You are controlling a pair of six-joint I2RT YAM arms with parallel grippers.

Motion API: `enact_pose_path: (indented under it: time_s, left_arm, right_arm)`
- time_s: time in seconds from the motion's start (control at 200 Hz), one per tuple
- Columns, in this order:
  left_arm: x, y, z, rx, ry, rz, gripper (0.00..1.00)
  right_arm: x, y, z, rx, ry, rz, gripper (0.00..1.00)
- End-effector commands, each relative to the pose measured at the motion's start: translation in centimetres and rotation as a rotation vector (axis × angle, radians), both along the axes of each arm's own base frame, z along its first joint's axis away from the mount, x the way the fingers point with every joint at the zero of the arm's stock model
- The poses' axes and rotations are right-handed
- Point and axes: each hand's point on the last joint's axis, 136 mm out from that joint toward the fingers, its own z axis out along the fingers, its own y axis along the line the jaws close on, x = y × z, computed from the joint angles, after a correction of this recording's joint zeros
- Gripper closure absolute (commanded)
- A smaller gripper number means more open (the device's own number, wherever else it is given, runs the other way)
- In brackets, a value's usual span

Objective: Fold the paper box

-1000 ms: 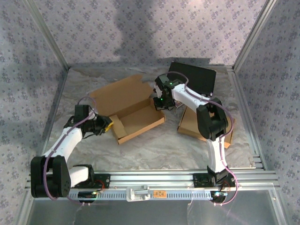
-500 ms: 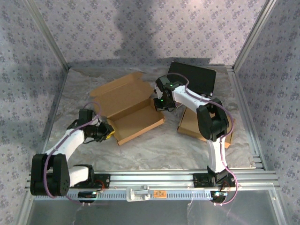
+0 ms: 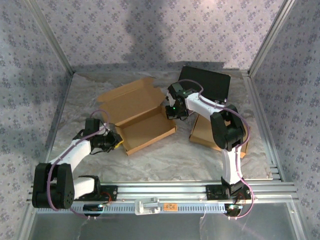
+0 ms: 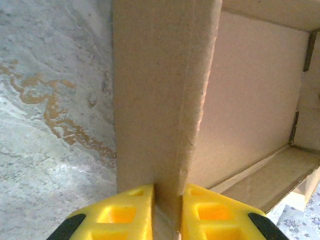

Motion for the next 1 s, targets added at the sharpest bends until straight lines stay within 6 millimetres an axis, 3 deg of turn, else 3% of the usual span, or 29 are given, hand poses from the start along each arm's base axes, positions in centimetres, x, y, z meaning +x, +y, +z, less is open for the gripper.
enact_pose_path:
  time_s: [0.0, 0.215, 0.595, 0.69, 0.725, 0.994]
  left_arm:
    - [-2.1, 0.5, -2.5, 0.059, 0.091, -0.016, 0.82]
    - [-3.2, 0.7, -3.4, 0.139, 0.151, -0.06, 0.84]
    - [-4.2, 1.2, -3.1, 0.293, 0.224, -0.141, 0.88]
    - [-4.4, 1.1, -3.4, 0.303, 0.235, -0.153, 0.93]
    - [-4.3, 0.9, -3.5, 0.303, 0.235, -0.158, 1.0]
    - [-3.6, 0.7, -3.2, 0.347, 0.23, -0.173, 0.99]
  right_arm:
    - [-0.5, -0.1, 1.5, 0.037, 0.01, -0.022, 1.0]
    - [-0.1, -0.1, 1.8, 0.035, 0.004, -0.026, 1.0]
    - [-0.2, -0.3, 1.8, 0.018, 0.0, -0.027, 1.0]
    - [-0.1, -0.2, 1.9, 0.018, -0.006, -0.025, 1.0]
    - [-0.2, -0.3, 1.9, 0.017, -0.006, -0.026, 1.0]
    - [-0.4, -0.1, 1.9, 0.01, -0.011, -0.015, 1.0]
